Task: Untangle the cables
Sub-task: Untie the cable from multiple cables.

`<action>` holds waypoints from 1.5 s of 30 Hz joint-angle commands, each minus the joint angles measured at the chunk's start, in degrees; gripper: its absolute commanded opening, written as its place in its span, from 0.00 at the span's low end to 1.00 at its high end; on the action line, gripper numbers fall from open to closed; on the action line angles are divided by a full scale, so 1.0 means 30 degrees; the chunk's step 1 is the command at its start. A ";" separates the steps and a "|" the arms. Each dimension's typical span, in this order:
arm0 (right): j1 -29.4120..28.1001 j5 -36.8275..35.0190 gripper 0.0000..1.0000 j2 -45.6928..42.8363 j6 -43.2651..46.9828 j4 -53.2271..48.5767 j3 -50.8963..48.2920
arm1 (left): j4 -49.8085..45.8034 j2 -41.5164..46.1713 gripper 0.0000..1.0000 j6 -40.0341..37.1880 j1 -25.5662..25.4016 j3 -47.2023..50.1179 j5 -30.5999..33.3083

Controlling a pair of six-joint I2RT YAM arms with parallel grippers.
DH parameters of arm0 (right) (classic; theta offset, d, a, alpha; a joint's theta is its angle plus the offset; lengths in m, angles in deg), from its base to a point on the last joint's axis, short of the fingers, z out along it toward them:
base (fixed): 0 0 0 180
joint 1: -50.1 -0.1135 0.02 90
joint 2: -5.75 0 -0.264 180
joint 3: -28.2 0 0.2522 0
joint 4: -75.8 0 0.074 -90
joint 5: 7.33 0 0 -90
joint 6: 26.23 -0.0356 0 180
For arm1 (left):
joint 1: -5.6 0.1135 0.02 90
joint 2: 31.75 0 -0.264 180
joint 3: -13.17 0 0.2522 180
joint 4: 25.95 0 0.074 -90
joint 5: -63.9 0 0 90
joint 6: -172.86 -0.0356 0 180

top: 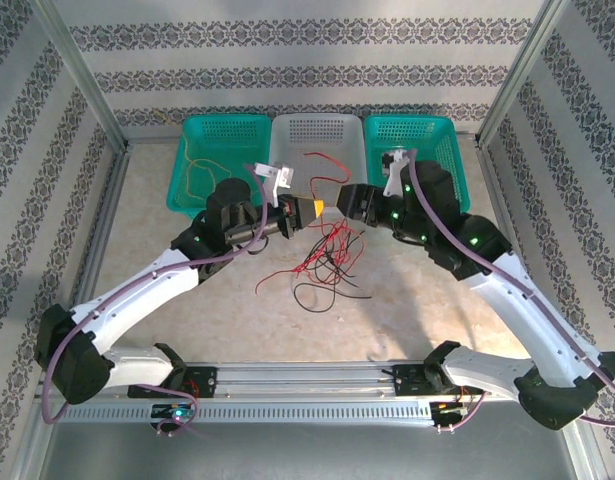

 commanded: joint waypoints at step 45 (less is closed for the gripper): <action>-0.1488 0.2256 0.79 0.1504 0.6048 -0.3481 0.5184 | 0.1557 0.0149 0.00 0.5342 0.4517 -0.3642 -0.8457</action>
